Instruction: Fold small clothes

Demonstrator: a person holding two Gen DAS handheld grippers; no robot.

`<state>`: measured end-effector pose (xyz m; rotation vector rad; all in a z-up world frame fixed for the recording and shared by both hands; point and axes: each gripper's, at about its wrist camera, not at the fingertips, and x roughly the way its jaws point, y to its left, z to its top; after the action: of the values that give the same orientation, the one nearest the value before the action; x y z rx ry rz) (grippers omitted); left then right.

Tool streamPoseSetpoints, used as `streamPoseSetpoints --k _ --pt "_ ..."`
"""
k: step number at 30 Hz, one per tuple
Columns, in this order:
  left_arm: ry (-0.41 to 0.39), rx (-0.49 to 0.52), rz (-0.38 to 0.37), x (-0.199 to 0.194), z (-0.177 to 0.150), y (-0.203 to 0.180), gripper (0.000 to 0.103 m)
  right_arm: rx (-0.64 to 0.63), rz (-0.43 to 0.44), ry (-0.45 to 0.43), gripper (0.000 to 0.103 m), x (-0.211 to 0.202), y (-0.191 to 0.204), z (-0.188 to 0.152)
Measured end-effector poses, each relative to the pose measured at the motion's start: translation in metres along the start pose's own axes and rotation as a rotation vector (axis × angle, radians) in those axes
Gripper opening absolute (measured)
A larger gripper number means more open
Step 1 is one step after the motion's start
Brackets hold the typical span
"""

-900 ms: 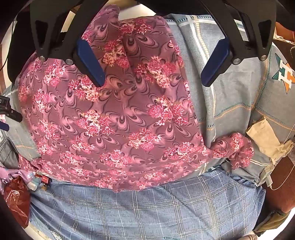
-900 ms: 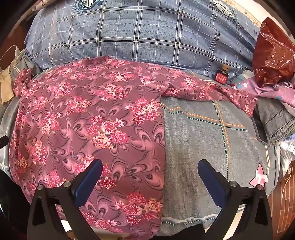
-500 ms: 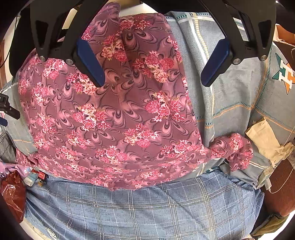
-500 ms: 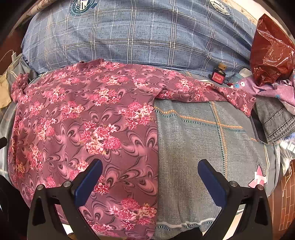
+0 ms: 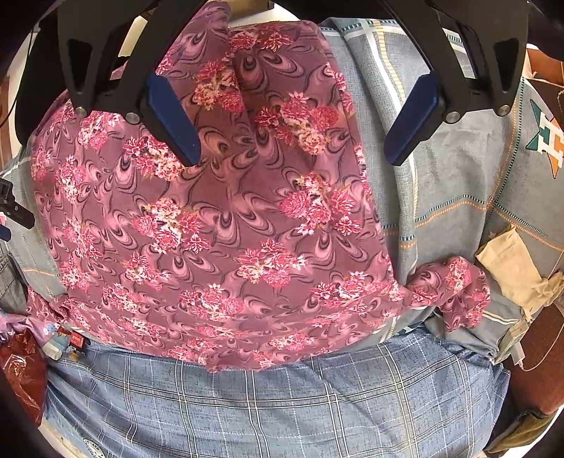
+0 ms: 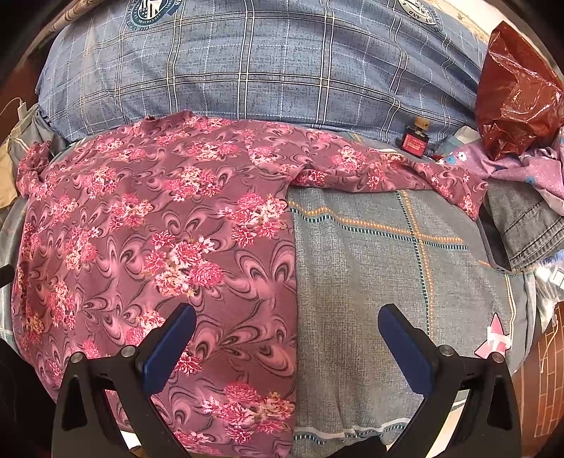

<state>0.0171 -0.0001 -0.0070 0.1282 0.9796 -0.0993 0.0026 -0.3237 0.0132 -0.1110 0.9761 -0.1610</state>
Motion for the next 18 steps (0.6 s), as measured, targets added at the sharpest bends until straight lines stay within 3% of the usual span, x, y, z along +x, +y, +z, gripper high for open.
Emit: streamPoseSetpoints --k 18 --pt "0.028 0.020 0.002 0.004 0.008 -0.006 0.103 0.029 0.033 0.014 0.103 0.012 -0.002 0.000"
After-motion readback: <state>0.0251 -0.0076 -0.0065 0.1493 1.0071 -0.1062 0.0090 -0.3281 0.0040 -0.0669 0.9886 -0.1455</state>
